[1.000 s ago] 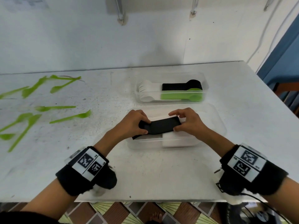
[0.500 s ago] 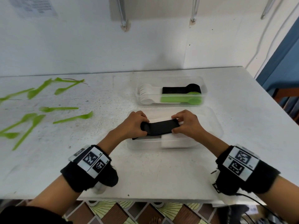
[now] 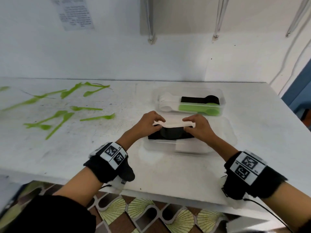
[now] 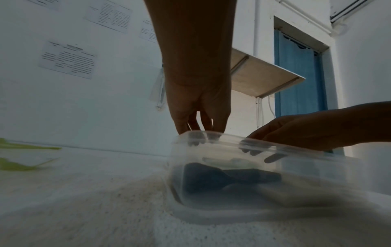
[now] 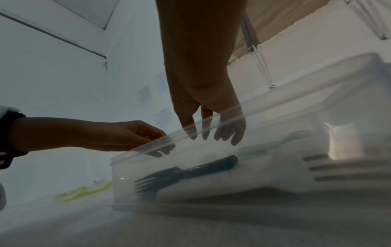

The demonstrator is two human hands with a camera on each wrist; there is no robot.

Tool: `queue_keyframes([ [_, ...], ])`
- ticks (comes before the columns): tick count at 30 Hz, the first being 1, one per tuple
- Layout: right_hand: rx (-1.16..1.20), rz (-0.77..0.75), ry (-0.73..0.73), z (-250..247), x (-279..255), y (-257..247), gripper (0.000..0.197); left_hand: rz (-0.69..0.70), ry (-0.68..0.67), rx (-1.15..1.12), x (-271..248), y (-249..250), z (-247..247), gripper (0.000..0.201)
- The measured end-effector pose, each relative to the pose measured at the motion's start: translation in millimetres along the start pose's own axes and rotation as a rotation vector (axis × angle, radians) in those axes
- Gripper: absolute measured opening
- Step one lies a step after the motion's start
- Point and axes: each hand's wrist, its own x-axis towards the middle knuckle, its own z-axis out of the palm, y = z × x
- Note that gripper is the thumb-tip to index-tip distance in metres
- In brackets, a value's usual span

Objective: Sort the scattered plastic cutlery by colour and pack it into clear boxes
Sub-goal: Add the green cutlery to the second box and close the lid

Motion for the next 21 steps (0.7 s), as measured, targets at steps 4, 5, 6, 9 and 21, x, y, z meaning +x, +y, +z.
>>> queue_keyframes([
  [4, 0.114, -0.086, 0.039, 0, -3, -29, 0.031, -0.011, 0.183, -0.089, -25, 1, -13, 0.022],
  [5, 0.152, -0.113, 0.041, 2, -3, -38, 0.03, -0.019, 0.217, -0.103, -31, -2, -17, 0.021],
  [6, 0.187, -0.139, 0.035, 5, -3, -47, 0.03, -0.03, 0.245, -0.106, -38, -5, -22, 0.021],
  [9, 0.239, -0.221, 0.008, 20, -2, -73, 0.029, -0.077, 0.303, -0.127, -59, -16, -40, 0.021],
  [21, 0.33, -0.397, -0.084, 99, 16, -175, 0.028, -0.149, 0.42, -0.18, -118, -86, -125, 0.02],
])
